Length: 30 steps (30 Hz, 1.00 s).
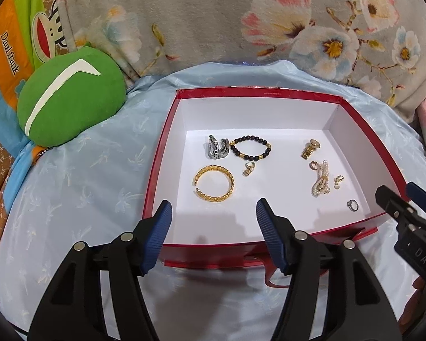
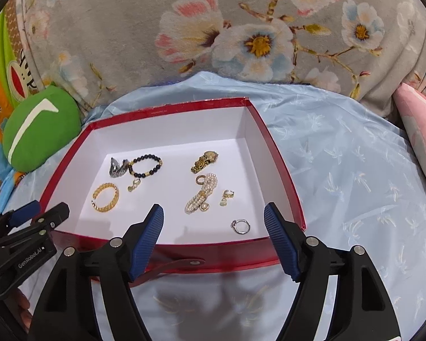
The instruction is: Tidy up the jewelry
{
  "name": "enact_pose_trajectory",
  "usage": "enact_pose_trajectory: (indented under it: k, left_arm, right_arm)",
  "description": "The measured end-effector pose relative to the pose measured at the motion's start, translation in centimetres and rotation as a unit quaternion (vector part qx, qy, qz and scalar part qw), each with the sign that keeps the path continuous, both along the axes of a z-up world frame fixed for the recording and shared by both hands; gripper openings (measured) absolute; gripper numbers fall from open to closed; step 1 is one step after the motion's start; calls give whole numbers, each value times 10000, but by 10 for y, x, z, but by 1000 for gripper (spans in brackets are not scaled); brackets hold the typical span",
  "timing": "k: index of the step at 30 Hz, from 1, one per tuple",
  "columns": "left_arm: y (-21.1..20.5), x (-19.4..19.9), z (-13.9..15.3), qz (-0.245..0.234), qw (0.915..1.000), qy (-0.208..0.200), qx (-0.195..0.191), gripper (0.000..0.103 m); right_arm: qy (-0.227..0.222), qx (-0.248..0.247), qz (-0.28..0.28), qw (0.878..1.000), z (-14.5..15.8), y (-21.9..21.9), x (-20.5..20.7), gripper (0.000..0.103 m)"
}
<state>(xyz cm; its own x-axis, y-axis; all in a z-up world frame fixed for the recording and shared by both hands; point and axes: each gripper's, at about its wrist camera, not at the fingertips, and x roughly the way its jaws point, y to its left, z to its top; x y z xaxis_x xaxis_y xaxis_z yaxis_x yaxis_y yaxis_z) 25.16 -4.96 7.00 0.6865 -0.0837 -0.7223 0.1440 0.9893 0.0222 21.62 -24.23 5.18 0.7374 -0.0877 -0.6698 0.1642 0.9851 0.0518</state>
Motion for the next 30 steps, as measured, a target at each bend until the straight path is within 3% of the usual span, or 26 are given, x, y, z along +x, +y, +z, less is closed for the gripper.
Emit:
enact_pose_trajectory:
  k: [3, 5, 16, 30]
  left_arm:
    - [-2, -1, 1, 26, 10000, 4, 34, 61]
    - [-2, -2, 2, 41, 10000, -18, 48, 68]
    - [-4, -8, 10, 105, 9998, -119, 155, 71]
    - [-6, -10, 8, 241, 9988, -213, 370, 82]
  right_arm:
    - [23, 44, 24, 10000, 1, -1, -2, 73]
    - [1, 35, -3, 10000, 4, -3, -4, 74]
    - [38, 62, 61, 10000, 7, -2, -5, 76]
    - [48, 29, 187, 9998, 3, 7, -5, 77]
